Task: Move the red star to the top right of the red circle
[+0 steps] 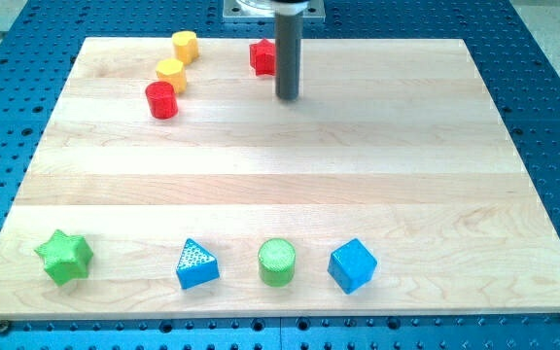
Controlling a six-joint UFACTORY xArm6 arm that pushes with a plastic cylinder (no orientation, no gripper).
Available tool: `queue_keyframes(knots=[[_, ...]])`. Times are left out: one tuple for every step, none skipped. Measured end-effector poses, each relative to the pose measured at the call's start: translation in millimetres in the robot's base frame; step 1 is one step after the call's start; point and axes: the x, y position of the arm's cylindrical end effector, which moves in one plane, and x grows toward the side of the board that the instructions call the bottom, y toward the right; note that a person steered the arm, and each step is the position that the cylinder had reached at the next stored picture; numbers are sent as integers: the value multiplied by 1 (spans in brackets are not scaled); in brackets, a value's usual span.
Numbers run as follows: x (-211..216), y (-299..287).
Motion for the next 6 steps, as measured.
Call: queue_keyframes(knots=[[-49,-5],[-71,-24],[-59,-58],[-79,-65],[-60,-92],[-11,-86]])
